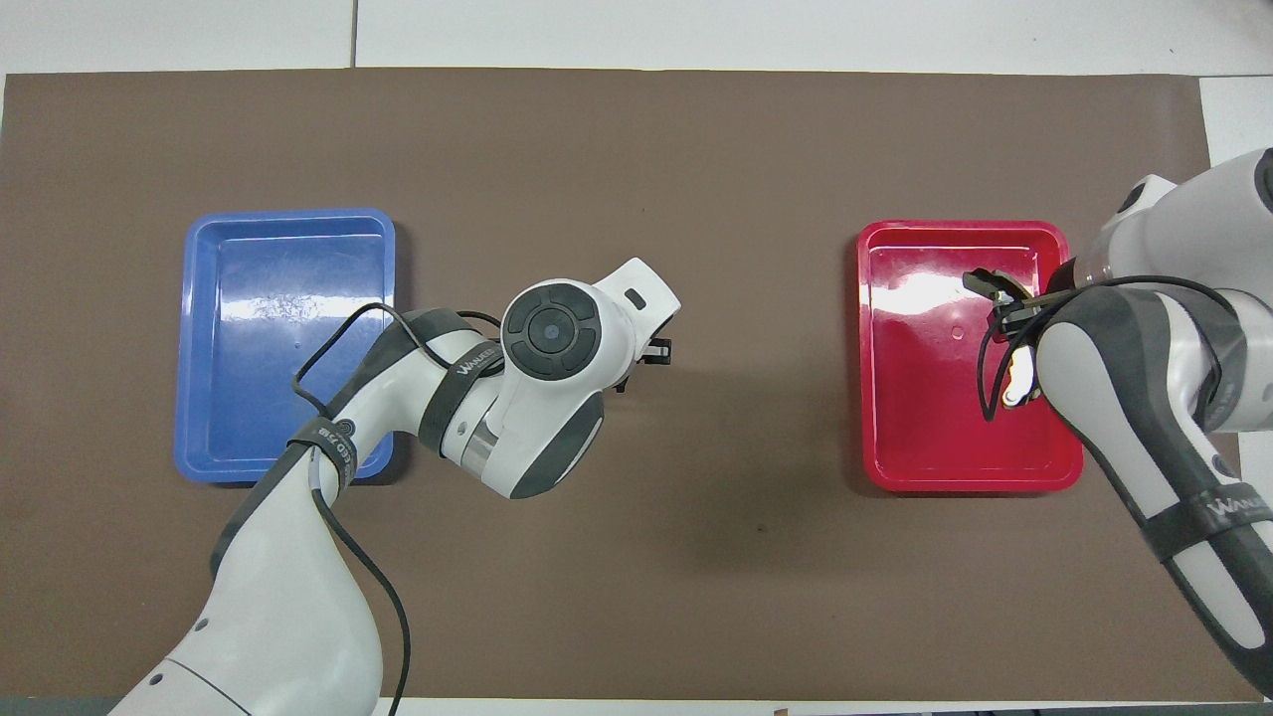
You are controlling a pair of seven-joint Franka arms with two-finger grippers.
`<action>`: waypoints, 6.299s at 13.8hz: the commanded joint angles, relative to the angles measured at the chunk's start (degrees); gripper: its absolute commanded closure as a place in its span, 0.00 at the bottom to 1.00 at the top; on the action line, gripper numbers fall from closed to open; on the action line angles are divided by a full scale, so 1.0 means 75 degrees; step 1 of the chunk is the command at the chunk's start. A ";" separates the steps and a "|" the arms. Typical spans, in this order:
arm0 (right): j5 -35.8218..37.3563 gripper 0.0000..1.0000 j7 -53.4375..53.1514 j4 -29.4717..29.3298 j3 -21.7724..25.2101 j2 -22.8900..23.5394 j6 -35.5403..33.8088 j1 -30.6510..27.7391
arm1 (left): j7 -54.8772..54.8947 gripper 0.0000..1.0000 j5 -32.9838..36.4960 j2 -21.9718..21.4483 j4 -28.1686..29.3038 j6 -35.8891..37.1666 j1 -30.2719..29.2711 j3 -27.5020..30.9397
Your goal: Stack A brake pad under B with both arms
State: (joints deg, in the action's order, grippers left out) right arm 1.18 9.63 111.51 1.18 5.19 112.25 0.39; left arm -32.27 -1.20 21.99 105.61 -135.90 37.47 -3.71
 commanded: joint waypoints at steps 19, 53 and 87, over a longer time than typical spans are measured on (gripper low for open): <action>-0.0146 1.00 -0.3905 -0.1473 -0.1142 0.0585 -0.0367 0.1528 | 0.1157 0.01 0.0137 -0.1219 -0.0078 0.2062 -0.1349 0.0167; 0.0182 1.00 -0.5947 -0.2117 -0.1142 0.3340 0.2319 0.3686 | 0.4891 0.01 0.0090 -0.2732 -0.1718 0.6460 -0.4961 0.0178; 0.0872 0.00 -0.5902 -0.1918 -0.1025 0.1409 0.0962 0.2506 | 0.4876 0.01 0.0090 -0.2791 -0.1695 0.6073 -0.5020 0.0190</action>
State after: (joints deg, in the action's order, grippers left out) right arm 5.54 -35.24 95.52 -5.77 20.67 122.58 24.27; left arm 4.85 -0.94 0.96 93.39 -90.42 0.39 -1.96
